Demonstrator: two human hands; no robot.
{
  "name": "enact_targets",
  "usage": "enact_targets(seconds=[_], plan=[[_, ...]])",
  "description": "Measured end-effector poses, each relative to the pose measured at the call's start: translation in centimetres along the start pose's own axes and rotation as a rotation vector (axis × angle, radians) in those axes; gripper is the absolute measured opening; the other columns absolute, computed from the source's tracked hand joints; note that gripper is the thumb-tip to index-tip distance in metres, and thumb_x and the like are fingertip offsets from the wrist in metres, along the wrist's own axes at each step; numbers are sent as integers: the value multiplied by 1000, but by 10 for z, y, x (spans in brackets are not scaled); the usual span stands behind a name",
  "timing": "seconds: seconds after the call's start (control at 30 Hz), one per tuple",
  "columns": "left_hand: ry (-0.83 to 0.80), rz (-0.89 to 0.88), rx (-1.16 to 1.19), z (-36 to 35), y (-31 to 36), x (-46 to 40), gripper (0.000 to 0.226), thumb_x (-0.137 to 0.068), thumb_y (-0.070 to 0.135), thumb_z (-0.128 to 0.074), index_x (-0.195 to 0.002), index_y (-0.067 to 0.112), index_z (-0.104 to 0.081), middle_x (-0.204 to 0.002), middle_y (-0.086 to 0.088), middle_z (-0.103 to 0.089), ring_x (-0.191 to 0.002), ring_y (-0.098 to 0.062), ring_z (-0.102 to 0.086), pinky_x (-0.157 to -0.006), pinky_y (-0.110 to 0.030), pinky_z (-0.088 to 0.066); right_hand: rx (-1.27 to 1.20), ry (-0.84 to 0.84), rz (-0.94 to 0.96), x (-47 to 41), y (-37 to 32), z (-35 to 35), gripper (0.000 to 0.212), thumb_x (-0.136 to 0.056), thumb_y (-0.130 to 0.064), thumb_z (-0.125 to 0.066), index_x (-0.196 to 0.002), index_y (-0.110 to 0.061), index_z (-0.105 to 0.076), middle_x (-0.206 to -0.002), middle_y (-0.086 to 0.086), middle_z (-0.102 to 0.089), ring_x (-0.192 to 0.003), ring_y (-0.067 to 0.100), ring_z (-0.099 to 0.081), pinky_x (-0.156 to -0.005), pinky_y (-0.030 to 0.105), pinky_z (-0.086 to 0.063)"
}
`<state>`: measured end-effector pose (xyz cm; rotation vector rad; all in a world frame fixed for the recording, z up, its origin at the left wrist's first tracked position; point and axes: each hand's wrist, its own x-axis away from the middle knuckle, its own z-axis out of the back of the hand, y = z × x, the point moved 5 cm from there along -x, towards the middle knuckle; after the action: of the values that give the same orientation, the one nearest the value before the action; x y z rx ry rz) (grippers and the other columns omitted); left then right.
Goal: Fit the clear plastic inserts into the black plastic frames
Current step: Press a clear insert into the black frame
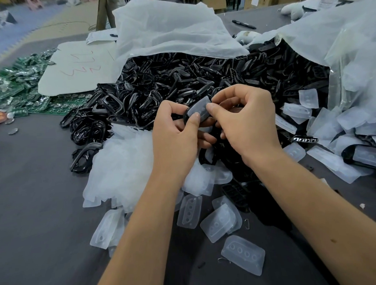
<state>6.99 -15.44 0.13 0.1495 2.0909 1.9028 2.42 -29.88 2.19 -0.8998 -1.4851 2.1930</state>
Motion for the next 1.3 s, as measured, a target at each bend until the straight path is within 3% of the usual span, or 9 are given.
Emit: enact_targets(seconds=[0.1,0.27,0.4,0.53,0.67,0.8,1.03,1.2,1.3], plan=[[-11,-5,0,0,0,0,15,-105,3,-57,-103,12,-46,-78,-18,-75,-52,-21,-69,-49,-25,-53,44,-5,24,1,-1,0,8,-86,-16,-82,-85,-19,-75,-73,-1,-72,-64,17,-72,-55,38,-60],[-26,-19,-11,-1,0,0,14,-105,2,-57,-103,11,-46,-70,-9,-73,-51,-20,-69,-49,-24,-52,77,2,48,1,-2,-2,7,-87,-18,-81,-87,-18,-74,-75,-4,-72,-64,15,-72,-61,41,-62],[-43,-14,5,-1,2,0,12,-105,0,-55,-102,9,-47,-78,-22,-74,-52,-23,-68,-48,-26,-52,-104,-16,-111,0,7,-5,16,-91,-28,-79,-91,-13,-72,-72,2,-71,-51,14,-64,-44,28,-48],[-31,4,36,-1,1,0,7,-106,3,-55,-106,6,-49,-81,-24,-75,-54,-25,-68,-49,-26,-52,-278,-119,-230,-2,13,-8,17,-94,-21,-78,-88,-6,-76,-57,-3,-63,-47,7,-53,-42,20,-42],[12,22,42,0,-1,-2,10,-107,13,-57,-105,4,-52,-73,-16,-74,-53,-25,-69,-49,-26,-53,-320,-136,-266,-2,13,-10,11,-93,-12,-78,-89,-2,-75,-63,2,-65,-47,6,-54,-44,19,-45],[19,30,29,1,-2,-2,7,-106,9,-59,-107,5,-53,-69,-12,-73,-55,-23,-71,-50,-25,-54,-309,-126,-264,-1,13,-11,14,-94,-13,-77,-91,0,-74,-59,2,-63,-42,7,-52,-44,19,-45],[31,73,23,1,-4,-3,9,-105,4,-58,-112,-1,-56,-76,-19,-75,-55,-23,-70,-50,-26,-54,-297,-126,-268,-1,13,-11,13,-94,-14,-76,-85,-5,-73,-61,4,-63,-45,9,-53,-44,20,-45],[38,98,24,1,-4,-1,10,-107,7,-54,-108,-3,-56,-78,-26,-73,-51,-22,-69,-47,-25,-53,-271,-169,-270,-1,10,-11,4,-94,-6,-72,-96,-7,-76,-70,3,-66,-46,7,-53,-42,21,-44],[37,108,22,1,-2,-1,9,-107,6,-53,-106,-2,-56,-71,-21,-72,-51,-22,-69,-47,-25,-53,-257,-176,-261,-1,8,-10,7,-94,-4,-71,-96,-6,-77,-62,-1,-65,-44,7,-52,-41,20,-43]])
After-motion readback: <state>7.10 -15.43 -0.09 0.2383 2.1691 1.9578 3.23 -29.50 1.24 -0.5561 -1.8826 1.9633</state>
